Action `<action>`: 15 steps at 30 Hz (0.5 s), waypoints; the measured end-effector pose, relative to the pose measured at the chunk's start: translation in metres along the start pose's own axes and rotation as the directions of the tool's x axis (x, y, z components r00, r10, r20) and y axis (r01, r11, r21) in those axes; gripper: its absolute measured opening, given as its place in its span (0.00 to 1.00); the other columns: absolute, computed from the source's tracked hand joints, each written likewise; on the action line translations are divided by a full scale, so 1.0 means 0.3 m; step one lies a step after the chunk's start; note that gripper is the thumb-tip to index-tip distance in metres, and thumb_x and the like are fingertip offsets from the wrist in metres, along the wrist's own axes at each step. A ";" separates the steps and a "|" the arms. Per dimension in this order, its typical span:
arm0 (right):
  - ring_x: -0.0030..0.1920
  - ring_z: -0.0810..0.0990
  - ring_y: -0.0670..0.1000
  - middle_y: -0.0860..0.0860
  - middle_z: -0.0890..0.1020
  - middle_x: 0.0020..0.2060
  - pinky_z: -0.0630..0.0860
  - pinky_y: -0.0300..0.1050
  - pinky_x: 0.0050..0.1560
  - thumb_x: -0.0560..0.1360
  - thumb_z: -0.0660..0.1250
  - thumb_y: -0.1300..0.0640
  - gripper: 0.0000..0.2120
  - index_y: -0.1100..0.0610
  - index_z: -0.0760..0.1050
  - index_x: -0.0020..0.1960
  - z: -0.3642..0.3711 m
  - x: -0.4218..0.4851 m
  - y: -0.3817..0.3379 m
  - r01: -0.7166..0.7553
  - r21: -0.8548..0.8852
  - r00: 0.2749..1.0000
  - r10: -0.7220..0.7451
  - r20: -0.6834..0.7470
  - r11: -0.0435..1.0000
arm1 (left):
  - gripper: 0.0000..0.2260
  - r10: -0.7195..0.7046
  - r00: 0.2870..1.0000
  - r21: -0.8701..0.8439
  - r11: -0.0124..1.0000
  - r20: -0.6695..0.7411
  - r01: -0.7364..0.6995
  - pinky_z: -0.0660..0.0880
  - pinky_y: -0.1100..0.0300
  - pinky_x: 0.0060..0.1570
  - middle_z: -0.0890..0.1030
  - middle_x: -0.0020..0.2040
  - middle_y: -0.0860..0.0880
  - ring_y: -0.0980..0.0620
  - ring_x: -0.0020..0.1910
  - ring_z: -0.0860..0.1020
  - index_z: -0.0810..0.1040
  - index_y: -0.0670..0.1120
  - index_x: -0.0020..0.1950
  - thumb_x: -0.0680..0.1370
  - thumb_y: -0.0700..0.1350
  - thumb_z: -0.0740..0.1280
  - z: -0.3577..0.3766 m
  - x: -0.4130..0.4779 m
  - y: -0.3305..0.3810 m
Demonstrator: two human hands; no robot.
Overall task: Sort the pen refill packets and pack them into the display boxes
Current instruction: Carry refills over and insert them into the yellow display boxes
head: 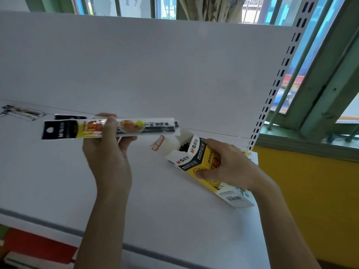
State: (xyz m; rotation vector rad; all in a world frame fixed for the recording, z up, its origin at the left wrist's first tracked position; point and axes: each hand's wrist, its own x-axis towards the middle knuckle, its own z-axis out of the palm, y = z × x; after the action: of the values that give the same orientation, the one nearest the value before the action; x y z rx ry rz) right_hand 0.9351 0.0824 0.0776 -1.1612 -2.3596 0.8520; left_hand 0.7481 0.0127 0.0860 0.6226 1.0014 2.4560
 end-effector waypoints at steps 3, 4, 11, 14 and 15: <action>0.42 0.76 0.39 0.42 0.79 0.45 0.71 0.29 0.39 0.65 0.74 0.52 0.23 0.43 0.71 0.57 0.001 -0.004 -0.001 0.010 -0.006 1.000 -0.010 0.005 1.000 | 0.08 -0.047 0.989 0.195 0.981 0.141 0.019 0.75 0.67 0.34 0.79 0.36 0.56 0.59 0.37 0.80 0.76 0.48 0.42 0.78 0.37 0.62 -0.004 -0.008 -0.031; 0.43 0.75 0.38 0.41 0.79 0.45 0.71 0.28 0.38 0.66 0.74 0.51 0.24 0.42 0.71 0.58 0.001 -0.007 -0.004 0.012 -0.014 1.000 -0.012 0.010 1.000 | 0.08 -0.081 0.981 0.255 0.966 0.174 0.035 0.76 0.67 0.34 0.79 0.35 0.56 0.58 0.38 0.80 0.76 0.49 0.41 0.77 0.38 0.63 -0.013 -0.009 -0.050; 0.42 0.74 0.37 0.41 0.78 0.44 0.68 0.28 0.35 0.66 0.74 0.52 0.24 0.45 0.71 0.59 0.004 -0.011 -0.019 0.036 -0.075 0.999 -0.036 0.006 0.996 | 0.08 -0.381 0.821 0.748 0.659 0.425 -0.081 0.75 0.66 0.39 0.83 0.34 0.60 0.63 0.36 0.80 0.81 0.56 0.37 0.69 0.58 0.71 -0.031 -0.021 -0.102; 0.43 0.74 0.36 0.40 0.78 0.46 0.68 0.27 0.36 0.66 0.74 0.52 0.25 0.44 0.70 0.60 0.000 -0.020 -0.021 0.026 -0.070 1.000 -0.025 0.008 0.997 | 0.16 -0.222 0.930 0.691 0.722 0.292 -0.045 0.72 0.72 0.36 0.81 0.41 0.57 0.64 0.36 0.78 0.76 0.54 0.50 0.68 0.62 0.66 -0.024 -0.019 -0.097; 0.44 0.74 0.36 0.40 0.78 0.46 0.69 0.27 0.37 0.66 0.74 0.52 0.25 0.44 0.70 0.60 -0.002 -0.023 -0.021 0.024 -0.068 1.000 -0.024 0.008 0.997 | 0.14 -0.122 0.964 0.651 0.757 0.235 -0.063 0.70 0.75 0.34 0.80 0.42 0.56 0.64 0.35 0.77 0.75 0.53 0.50 0.69 0.58 0.66 -0.029 -0.012 -0.087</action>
State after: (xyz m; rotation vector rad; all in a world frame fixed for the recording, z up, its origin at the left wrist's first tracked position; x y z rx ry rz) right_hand 0.9358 0.0741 0.0817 -1.1560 -2.4207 0.7740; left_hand 0.7517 0.0231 0.0605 1.1072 1.7472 1.8687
